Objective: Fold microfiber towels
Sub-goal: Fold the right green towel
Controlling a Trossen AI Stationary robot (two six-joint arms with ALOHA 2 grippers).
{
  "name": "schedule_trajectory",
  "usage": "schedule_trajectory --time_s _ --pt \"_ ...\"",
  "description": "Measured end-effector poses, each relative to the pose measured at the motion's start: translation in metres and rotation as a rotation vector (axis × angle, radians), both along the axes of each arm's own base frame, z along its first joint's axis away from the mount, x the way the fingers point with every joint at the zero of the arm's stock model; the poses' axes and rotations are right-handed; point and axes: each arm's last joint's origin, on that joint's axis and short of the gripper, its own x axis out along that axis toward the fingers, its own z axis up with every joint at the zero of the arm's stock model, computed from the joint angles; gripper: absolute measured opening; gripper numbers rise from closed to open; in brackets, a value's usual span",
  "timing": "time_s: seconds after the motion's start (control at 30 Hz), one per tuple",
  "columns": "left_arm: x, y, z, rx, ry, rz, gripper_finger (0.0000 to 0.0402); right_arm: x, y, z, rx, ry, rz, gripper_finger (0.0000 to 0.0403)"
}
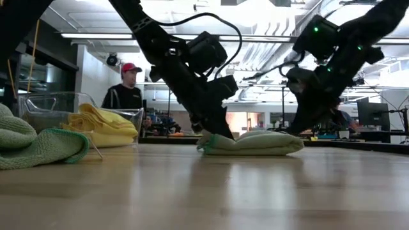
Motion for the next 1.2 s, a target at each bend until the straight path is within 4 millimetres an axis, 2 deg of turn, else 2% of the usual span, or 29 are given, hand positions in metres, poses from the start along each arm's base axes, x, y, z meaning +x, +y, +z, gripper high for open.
schedule_trajectory --time_s 0.13,0.27,0.33,0.47,0.6,0.7,0.83,1.0,1.13,1.2 --pt "0.001 -0.003 0.0 0.0 -0.002 0.009 0.0 -0.005 0.001 -0.007 0.013 0.022 -0.01 0.0004" --pt "0.0 -0.002 0.007 0.001 -0.016 0.018 0.0 -0.004 0.001 -0.004 -0.017 0.015 0.025 0.0004" --pt "-0.001 0.002 0.018 0.01 -0.026 0.031 0.0 -0.003 0.0 0.002 -0.046 0.002 0.056 0.0004" --pt "-0.006 0.015 0.054 0.077 -0.054 0.007 0.0 -0.008 -0.005 0.014 -0.087 -0.003 0.075 0.0004" --pt "-0.007 0.028 0.083 0.156 -0.115 0.045 0.0 -0.017 -0.011 0.027 -0.112 -0.038 0.04 0.0004" --pt "-0.004 0.037 0.097 0.191 -0.125 0.109 0.0007 -0.024 -0.014 0.037 -0.141 -0.074 -0.001 0.0004" --pt "0.009 0.042 0.095 0.199 -0.077 0.082 0.0043 -0.035 -0.016 0.051 -0.185 -0.134 -0.05 0.0004" --pt "0.026 0.046 0.091 0.182 -0.042 0.072 0.0121 -0.048 -0.017 0.068 -0.227 -0.229 -0.094 0.0004" --pt "0.035 0.048 0.076 0.094 -0.007 0.099 0.0183 -0.054 -0.017 0.076 -0.253 -0.273 -0.122 0.0004" --pt "0.038 0.049 0.075 0.026 -0.026 0.068 0.0206 -0.057 -0.017 0.077 -0.277 -0.272 -0.162 0.0004"
